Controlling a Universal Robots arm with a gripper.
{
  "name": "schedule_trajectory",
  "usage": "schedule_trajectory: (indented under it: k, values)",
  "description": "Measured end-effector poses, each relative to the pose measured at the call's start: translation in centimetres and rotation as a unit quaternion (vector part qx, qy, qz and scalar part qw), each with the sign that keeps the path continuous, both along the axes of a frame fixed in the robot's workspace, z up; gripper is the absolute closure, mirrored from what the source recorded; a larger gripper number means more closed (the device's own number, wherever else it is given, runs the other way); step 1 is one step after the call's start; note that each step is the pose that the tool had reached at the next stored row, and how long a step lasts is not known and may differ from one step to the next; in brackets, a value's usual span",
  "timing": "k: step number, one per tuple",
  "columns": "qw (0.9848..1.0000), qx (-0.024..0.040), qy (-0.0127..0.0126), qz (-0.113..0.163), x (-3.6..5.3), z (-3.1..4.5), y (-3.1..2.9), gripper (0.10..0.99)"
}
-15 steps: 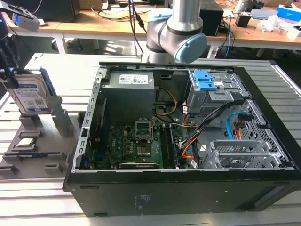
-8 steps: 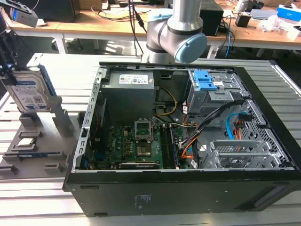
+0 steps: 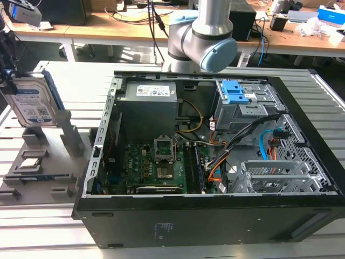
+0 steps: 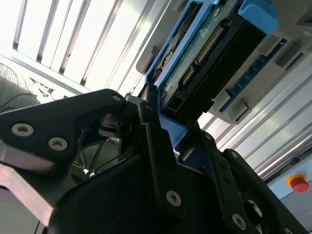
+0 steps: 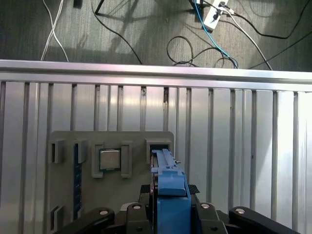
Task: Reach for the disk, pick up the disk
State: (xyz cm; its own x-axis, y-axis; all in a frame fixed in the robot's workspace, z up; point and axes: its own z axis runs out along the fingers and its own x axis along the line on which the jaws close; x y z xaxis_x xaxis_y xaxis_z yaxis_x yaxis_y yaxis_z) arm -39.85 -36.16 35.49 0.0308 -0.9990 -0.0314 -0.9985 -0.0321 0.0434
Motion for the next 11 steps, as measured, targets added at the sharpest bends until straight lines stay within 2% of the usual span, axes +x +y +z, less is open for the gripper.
schedule_trajectory:
  k: [11]
  values:
    - [1.0000, 0.0000, 0.0004, 0.000, 0.00, 1.62, 0.00, 0.718]
